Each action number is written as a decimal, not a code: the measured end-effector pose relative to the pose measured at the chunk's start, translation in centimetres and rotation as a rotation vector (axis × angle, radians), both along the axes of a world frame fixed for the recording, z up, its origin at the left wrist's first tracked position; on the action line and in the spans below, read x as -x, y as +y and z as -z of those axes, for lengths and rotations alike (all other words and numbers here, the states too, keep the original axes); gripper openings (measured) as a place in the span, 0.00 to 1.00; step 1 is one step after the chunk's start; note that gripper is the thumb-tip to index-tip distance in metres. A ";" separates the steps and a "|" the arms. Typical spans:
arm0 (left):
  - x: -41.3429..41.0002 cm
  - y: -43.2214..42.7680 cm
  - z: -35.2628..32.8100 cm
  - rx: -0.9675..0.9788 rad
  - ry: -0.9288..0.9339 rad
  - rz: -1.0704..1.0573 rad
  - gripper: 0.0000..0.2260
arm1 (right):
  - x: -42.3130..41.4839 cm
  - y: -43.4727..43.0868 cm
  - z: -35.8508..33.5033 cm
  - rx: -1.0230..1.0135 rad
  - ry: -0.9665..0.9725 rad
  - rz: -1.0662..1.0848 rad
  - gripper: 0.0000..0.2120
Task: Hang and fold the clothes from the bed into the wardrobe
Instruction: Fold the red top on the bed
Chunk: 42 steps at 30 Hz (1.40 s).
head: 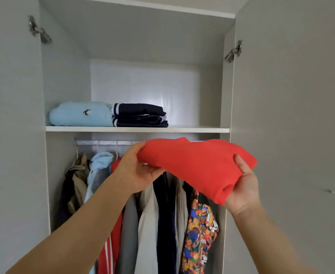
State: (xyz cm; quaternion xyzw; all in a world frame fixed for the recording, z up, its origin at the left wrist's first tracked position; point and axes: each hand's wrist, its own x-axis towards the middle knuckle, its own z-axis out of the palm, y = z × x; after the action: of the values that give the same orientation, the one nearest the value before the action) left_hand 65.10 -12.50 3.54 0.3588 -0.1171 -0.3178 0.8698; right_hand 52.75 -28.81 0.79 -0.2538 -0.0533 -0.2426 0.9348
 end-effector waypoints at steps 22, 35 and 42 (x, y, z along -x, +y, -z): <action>-26.4 -12.4 -9.4 -0.827 -1.583 -1.048 0.08 | -27.6 -13.2 -12.4 -0.028 -0.195 0.323 0.16; -33.2 -16.8 -9.0 -1.274 -1.893 -1.206 0.23 | -38.3 -16.7 -12.7 0.241 0.364 0.698 0.43; -32.9 -16.4 -9.0 -1.264 -1.845 -1.203 0.27 | -36.8 -17.2 -11.7 1.333 0.437 1.848 0.34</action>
State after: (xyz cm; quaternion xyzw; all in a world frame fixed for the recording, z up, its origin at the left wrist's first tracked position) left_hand 97.97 -28.90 12.54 0.7935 -0.3248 0.4924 0.1498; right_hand 89.54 -46.03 12.49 -0.6746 0.1978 -0.7075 0.0718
